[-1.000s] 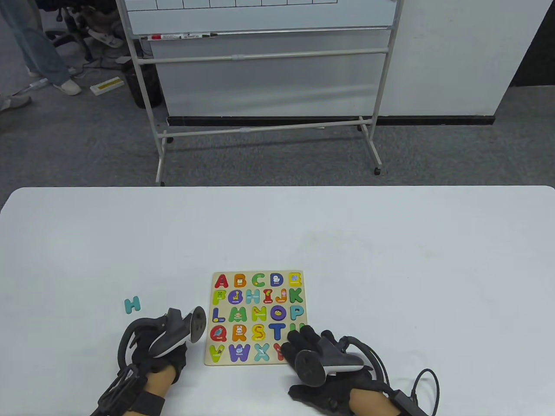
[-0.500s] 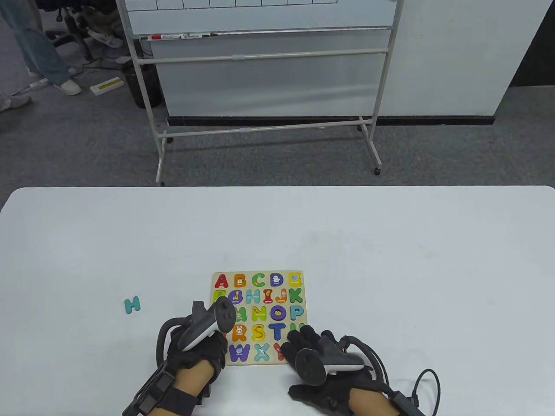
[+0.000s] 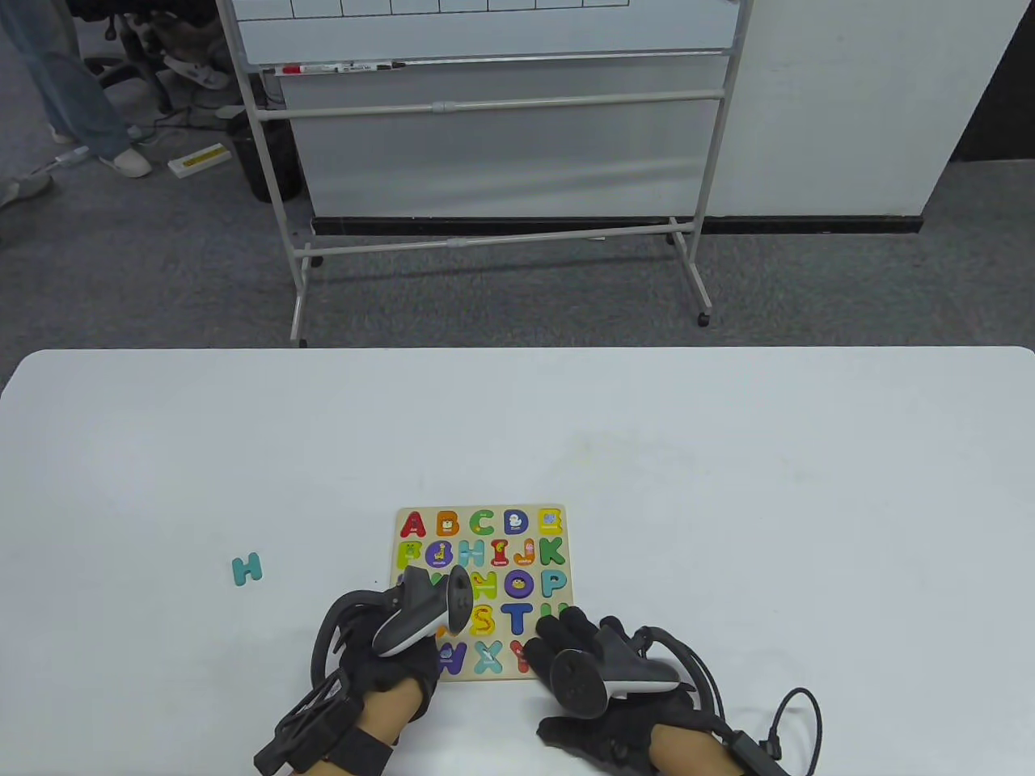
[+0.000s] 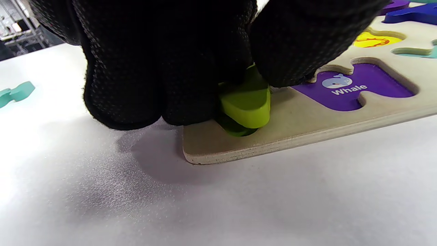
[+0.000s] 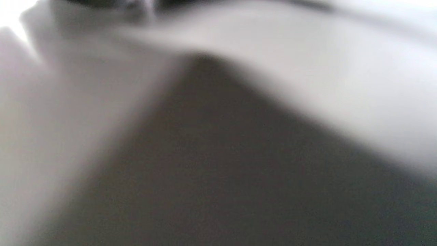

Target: Hold alphabet puzzle board and insert letter blocks into matching slots

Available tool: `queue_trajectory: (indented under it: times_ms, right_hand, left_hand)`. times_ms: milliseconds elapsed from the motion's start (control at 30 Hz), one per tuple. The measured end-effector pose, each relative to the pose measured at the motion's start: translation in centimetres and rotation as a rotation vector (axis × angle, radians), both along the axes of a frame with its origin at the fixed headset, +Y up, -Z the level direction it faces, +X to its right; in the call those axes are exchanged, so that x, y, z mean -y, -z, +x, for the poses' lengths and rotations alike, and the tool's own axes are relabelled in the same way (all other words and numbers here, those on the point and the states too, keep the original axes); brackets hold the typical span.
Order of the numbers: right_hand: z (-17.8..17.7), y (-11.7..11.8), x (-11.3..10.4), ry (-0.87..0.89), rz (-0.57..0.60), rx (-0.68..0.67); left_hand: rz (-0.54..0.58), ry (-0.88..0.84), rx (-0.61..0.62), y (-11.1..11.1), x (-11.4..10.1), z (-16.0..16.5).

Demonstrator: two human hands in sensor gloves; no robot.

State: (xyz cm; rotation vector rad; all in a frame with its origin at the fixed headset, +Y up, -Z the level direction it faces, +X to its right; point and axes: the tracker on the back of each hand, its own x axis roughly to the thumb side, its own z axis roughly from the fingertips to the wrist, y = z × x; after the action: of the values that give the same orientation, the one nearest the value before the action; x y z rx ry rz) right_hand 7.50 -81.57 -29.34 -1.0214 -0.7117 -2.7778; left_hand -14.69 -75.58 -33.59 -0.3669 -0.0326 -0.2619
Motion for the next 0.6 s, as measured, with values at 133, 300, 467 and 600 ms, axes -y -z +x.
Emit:
queue_trajectory:
  times_ms: [133,300,467,600]
  right_hand:
    - [-0.01,0.01,-0.01,0.000,-0.001,-0.001]
    - [-0.01,0.00,-0.01,0.000,-0.001,0.000]
    - [-0.01,0.00,-0.02,0.002,-0.002,-0.001]
    - [-0.01,0.03,-0.03,0.003,-0.002,0.000]
  left_hand:
    - [0.004,0.003,-0.002,-0.04,0.00,0.04]
    - [0.009,0.041,0.013,-0.22,0.09,0.40]
    - [0.013,0.046,0.009,-0.26,0.11,0.45]
    - [0.006,0.078,0.009,-0.31,0.38,0.56]
